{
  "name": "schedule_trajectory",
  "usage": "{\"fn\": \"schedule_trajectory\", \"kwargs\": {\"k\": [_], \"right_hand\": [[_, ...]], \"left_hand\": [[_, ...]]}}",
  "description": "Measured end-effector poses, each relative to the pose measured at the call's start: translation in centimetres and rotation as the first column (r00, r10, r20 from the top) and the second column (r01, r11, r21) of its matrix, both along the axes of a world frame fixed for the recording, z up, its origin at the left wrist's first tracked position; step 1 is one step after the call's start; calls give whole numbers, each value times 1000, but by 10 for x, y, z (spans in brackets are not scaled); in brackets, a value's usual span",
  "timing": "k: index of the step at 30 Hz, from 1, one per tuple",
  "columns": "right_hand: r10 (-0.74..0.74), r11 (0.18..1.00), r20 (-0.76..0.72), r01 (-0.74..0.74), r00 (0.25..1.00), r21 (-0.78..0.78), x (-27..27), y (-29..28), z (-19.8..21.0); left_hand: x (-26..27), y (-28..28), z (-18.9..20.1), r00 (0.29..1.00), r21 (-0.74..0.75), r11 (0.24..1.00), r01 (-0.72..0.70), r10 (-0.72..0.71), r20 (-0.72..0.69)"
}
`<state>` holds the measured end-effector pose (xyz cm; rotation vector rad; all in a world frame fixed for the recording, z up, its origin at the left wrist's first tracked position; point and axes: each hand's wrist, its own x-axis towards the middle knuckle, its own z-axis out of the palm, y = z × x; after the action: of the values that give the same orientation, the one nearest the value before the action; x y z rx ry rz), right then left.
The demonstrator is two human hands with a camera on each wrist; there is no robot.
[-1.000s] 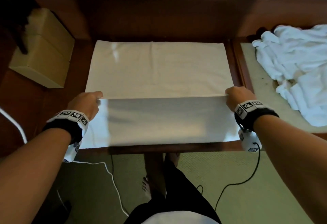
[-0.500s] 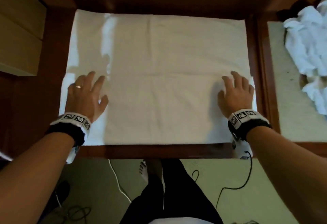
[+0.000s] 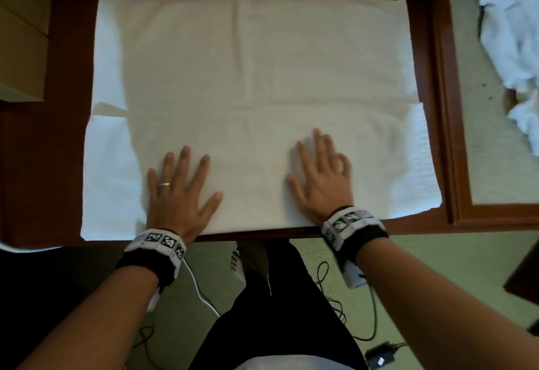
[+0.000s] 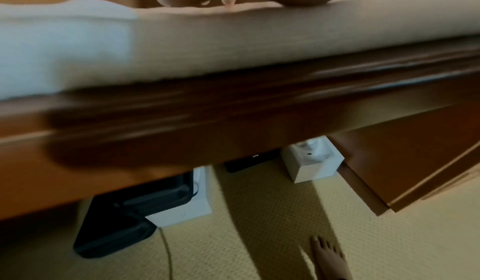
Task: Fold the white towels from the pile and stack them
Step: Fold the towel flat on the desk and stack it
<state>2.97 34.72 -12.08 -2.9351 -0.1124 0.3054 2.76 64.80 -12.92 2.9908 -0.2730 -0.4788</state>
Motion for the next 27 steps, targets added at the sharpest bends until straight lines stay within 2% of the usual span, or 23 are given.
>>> {"fn": "schedule_trajectory", "kwargs": {"k": [3, 6, 8, 10, 13, 15, 17, 18, 21, 23, 25, 27], "right_hand": [[202, 979, -52, -202, 978, 0, -11, 48, -6], [211, 975, -102, -217, 972, -52, -8, 22, -13], [99, 990, -107, -109, 989, -91, -2, -23, -15], [-99, 988, -128, 83, 987, -127, 5, -78, -12], [-374, 922, -152, 348, 915, -169, 14, -138, 1], [-437, 893, -141, 410, 888, -183, 18, -143, 6], [-402, 911, -103, 385, 910, -147, 22, -123, 9], [-336, 937, -77, 325, 939, -125, 22, -107, 10], [-46, 997, -87, 40, 995, -72, 17, -52, 9], [28, 997, -145, -38, 989, -64, 14, -31, 7], [10, 998, -186, -22, 982, -63, 14, -29, 7], [18, 997, -203, -32, 979, -67, 14, -33, 10]], "left_hand": [[-3, -6, -8, 1000, 33, 999, 0, 0, -6], [-4, -3, -9, 1000, 42, 999, -19, 19, -3], [-3, -4, -9, 1000, 38, 999, -30, 30, -1], [-3, -6, -7, 999, 36, 999, -36, 37, -7], [0, -7, -3, 999, 29, 999, -33, 33, -10], [5, -10, 1, 999, 31, 999, -42, 42, -1], [11, -15, 5, 999, 38, 999, -39, 38, 10], [13, -17, 6, 1000, 43, 999, -14, 13, 10], [19, -26, 7, 975, 77, 972, 222, -220, -34], [24, -23, 5, 938, 92, 934, 344, -338, -78], [33, -5, 7, 954, 123, 947, 296, -286, -94], [43, 27, 10, 984, 179, 974, 142, -119, -135]]}}
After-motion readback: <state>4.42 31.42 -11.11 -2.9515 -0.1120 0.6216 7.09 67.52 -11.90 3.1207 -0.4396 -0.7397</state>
